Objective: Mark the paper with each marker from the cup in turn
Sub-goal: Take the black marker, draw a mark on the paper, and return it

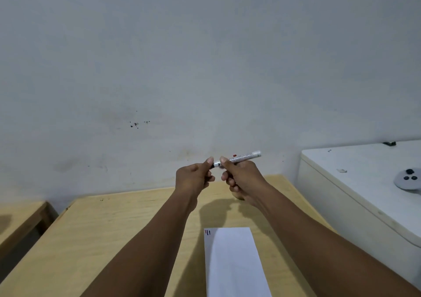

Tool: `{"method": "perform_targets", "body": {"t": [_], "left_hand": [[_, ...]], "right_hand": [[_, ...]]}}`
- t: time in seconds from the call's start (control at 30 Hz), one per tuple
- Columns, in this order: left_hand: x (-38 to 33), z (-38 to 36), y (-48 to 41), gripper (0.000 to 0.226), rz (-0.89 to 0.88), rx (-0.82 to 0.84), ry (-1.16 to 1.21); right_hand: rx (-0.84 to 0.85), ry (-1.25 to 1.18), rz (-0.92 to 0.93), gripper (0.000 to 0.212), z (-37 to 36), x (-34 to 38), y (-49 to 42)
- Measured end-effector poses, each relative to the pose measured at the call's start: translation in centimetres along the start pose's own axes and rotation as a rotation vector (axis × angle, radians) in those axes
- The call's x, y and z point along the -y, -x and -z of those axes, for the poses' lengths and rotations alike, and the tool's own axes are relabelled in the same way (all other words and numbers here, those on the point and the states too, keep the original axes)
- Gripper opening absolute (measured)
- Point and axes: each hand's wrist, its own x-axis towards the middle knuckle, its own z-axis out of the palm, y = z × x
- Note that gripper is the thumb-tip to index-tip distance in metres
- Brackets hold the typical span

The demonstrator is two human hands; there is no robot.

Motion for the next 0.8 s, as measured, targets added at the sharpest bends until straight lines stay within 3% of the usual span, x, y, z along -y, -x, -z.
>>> {"method": "perform_targets", "body": {"t": [0.13, 0.27, 0.4, 0.57, 0.8], "left_hand": [[-1.0, -0.7, -1.2, 0.024, -0.194, -0.066, -0.156], [-2.4, -1.4, -3.4, 0.023, -0.344, -0.045, -0.352], [-3.1, -2.8, -5.2, 0.022, -0.431, -0.026, -0.524], [-2.3, -5.6, -7.5, 0.018, -0.478, 0.054, -0.644], [-2.0, -8.0, -9.3, 0.021, -0.555, -0.012, -0.691]], "right_hand": [[-0.145, 0.165, -0.115, 0.047, 2.3, 0.7, -2.4], [-0.28, 0.255, -0.053, 0.041, 5.9, 1.7, -4.1], [-0.283, 0.313, -0.053, 0.03, 9.2, 2.4, -5.5], [-0.276, 0.344, -0.067, 0.031, 11.4, 1.1, -7.6], [-0.243, 0.36, -0.097, 0.035, 12.4, -1.5, -9.1]]}}
